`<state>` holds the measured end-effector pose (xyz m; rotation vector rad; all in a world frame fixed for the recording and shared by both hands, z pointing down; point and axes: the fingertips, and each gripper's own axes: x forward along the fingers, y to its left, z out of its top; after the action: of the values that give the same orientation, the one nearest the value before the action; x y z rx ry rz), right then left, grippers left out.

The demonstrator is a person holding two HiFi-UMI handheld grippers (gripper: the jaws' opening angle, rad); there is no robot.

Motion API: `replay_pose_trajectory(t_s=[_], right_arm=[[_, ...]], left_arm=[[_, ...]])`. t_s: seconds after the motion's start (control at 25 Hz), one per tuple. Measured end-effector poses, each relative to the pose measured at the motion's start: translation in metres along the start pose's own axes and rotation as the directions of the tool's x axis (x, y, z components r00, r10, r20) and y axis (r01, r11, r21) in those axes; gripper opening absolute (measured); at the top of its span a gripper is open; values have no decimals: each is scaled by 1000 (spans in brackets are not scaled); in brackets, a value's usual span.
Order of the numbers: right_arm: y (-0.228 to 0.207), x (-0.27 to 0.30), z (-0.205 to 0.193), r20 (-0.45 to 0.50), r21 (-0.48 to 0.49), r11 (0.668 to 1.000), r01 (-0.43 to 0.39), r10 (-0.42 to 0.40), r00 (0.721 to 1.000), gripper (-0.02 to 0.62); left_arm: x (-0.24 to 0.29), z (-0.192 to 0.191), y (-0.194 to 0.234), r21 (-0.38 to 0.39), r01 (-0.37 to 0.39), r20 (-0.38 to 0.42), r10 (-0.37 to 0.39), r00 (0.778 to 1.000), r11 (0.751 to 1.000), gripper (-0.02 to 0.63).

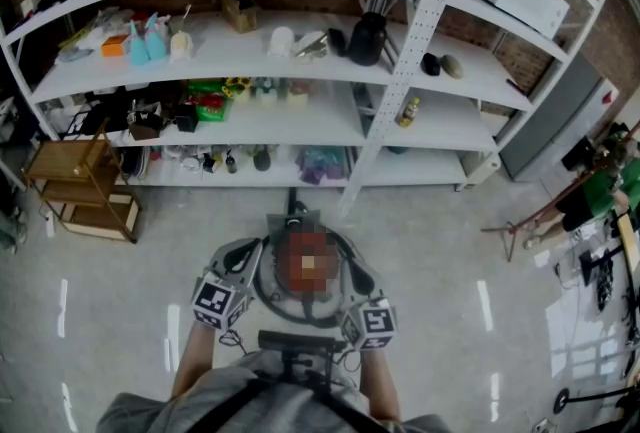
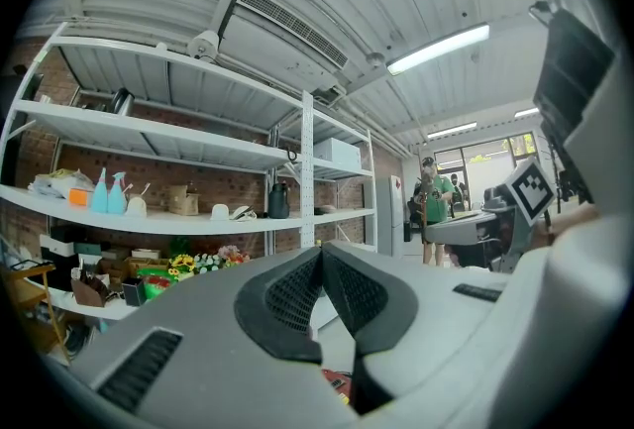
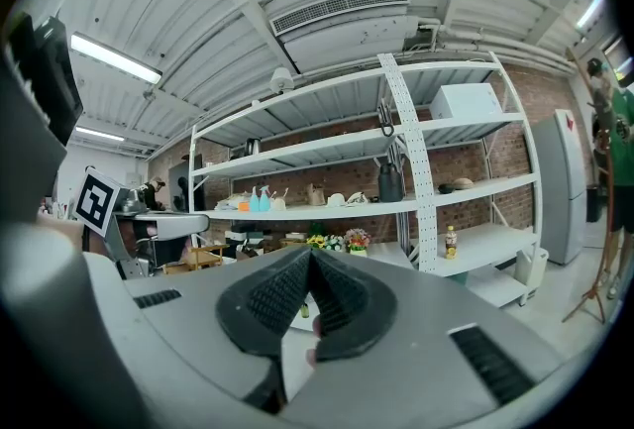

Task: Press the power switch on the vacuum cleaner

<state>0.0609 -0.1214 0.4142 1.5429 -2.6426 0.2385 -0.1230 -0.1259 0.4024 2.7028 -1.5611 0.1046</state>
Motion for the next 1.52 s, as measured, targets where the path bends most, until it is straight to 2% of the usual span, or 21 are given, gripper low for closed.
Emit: replay_pose_trajectory(t_s=[0.76,1.2,1.52], right_arm=[[-4,-1,-9,10,3,1000,-17,17,1000,11],[-8,-3,-14,-34,0,1000,-17,17,999,11],[-12,-4,-15,-23,19,999,-26,26,999,11]], left_arm=[[3,1,-6,9,2,6,-2,1000,1000,8],[6,0,-10,11,8,-7,-8,1000,1000,8],[9,-1,-15,3,-3,-10,3,1000,1000,8]])
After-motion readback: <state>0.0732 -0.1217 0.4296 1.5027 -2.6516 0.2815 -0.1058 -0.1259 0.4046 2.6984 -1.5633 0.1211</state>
